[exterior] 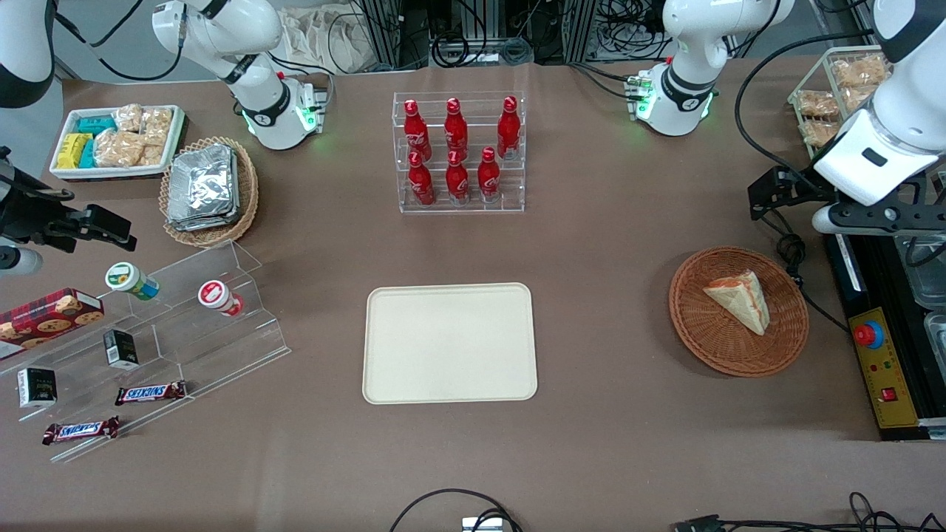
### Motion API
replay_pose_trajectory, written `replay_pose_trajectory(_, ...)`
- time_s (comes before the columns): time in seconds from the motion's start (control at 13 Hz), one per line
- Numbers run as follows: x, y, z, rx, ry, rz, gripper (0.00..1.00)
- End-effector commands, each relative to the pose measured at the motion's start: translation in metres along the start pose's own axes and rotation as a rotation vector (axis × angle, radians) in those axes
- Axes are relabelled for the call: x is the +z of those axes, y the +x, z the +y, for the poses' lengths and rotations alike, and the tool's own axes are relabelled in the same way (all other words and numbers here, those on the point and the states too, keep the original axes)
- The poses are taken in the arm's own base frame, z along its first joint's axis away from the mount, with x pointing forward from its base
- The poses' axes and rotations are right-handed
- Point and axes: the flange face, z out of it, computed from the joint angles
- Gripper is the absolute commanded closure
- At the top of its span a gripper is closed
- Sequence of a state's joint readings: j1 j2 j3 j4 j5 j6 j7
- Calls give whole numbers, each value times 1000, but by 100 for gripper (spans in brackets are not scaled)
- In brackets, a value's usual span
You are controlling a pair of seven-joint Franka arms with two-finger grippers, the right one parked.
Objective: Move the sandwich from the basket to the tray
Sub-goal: 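Move the left gripper over the wicker basket holding the sandwich, then lower the open left gripper around the wrapped sandwich in the basket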
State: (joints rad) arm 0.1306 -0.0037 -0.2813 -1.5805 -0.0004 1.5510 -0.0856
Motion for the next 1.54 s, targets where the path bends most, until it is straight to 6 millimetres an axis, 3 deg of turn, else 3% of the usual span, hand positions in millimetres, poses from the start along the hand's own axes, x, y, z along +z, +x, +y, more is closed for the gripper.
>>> replay_pose_trajectory(0.0,-6,-3,0,-16,0,-10,0)
replay_pose_trajectory(0.23,-3,-1,-21,-32,20,-16,0)
replay_pose_trajectory(0.31,4,2,-38,-62,53,-28,0)
replay_pose_trajectory(0.46,28,8,-50,-92,69,-60,0)
replay_pose_trajectory(0.77,108,7,-67,-315,74,-18,0)
replay_pose_trajectory(1.08,166,-1,-88,-476,63,25,0)
replay_pose_trajectory(1.46,238,-14,-97,-665,39,65,0)
